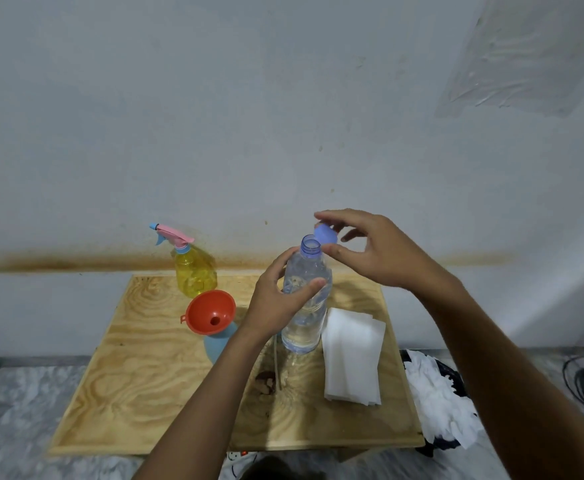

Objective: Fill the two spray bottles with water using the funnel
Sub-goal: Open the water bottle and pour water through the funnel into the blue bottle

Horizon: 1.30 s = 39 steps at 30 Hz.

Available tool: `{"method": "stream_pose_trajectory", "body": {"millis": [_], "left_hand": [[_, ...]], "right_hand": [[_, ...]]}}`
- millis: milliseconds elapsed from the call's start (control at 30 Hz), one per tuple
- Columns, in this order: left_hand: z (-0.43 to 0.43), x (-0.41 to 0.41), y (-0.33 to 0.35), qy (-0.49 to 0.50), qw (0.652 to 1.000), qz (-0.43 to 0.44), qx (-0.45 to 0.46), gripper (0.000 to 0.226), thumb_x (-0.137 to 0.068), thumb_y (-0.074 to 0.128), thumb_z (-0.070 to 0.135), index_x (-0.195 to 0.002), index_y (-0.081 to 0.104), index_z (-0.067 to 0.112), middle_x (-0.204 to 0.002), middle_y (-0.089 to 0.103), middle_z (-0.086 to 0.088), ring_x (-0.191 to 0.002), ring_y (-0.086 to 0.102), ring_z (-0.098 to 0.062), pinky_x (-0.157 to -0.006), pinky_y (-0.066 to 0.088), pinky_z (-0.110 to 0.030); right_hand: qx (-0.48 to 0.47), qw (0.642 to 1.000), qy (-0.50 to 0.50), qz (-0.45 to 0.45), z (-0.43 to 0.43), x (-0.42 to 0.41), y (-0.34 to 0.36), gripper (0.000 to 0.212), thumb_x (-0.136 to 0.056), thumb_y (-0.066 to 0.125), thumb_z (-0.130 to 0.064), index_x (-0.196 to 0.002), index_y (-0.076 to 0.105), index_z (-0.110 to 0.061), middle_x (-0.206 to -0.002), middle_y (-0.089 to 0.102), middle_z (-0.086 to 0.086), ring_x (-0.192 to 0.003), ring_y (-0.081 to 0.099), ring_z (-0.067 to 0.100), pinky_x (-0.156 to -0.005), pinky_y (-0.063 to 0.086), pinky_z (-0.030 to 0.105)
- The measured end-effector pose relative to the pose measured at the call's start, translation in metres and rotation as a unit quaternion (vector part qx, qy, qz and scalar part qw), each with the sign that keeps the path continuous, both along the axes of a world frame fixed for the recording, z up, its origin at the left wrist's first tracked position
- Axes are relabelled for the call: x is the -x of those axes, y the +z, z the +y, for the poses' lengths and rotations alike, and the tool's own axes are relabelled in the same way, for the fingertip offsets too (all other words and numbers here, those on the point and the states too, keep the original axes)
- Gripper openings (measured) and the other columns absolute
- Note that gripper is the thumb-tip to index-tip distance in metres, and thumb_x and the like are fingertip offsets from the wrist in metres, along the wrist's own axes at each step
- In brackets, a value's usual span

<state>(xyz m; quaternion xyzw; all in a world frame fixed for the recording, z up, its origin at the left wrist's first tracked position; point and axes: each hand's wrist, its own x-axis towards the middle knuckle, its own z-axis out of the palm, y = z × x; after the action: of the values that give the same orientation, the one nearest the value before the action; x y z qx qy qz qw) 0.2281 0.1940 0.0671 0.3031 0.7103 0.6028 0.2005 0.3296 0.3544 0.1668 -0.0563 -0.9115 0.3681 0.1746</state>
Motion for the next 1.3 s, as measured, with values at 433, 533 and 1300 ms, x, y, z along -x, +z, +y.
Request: {"method": "stream_pose_trajectory", "body": {"millis": [433, 533, 1300], "left_hand": [[0.0, 0.001, -0.002, 0.006, 0.999, 0.025, 0.019, 0.069, -0.074, 0.08, 0.05, -0.135, 0.053, 0.029, -0.128, 0.064, 0.012, -0.118, 0.062, -0.009, -0.096, 0.055, -0.042], [0.0, 0.0, 0.0, 0.004, 1.0, 0.027, 0.015, 0.07, -0.074, 0.08, 0.049, -0.135, 0.053, 0.027, -0.128, 0.064, 0.011, -0.117, 0.062, -0.008, -0.096, 0.055, -0.041], [0.0, 0.001, 0.002, 0.005, 1.0, 0.019, 0.021, 0.067, -0.077, 0.082, 0.041, -0.136, 0.053, 0.029, -0.127, 0.064, 0.014, -0.116, 0.062, -0.004, -0.087, 0.058, -0.024]], "right_hand": [[0.082, 0.976, -0.154, -0.131, -0.044, -0.048, -0.219, 0.037, -0.081, 0.078, -0.025, -0.115, 0.064, -0.018, -0.104, 0.064, -0.006, -0.086, 0.059, 0.009, -0.074, 0.045, 0.021], [0.017, 0.96, -0.178, -0.213, -0.057, -0.042, -0.25, 0.034, -0.082, 0.072, -0.036, -0.114, 0.067, -0.025, -0.108, 0.069, -0.007, -0.096, 0.062, 0.012, -0.08, 0.042, 0.025], [0.123, 0.966, -0.224, 0.049, -0.048, -0.029, -0.192, 0.056, -0.083, 0.072, -0.048, -0.13, 0.053, -0.024, -0.122, 0.057, -0.012, -0.111, 0.055, 0.001, -0.085, 0.05, 0.021]]}}
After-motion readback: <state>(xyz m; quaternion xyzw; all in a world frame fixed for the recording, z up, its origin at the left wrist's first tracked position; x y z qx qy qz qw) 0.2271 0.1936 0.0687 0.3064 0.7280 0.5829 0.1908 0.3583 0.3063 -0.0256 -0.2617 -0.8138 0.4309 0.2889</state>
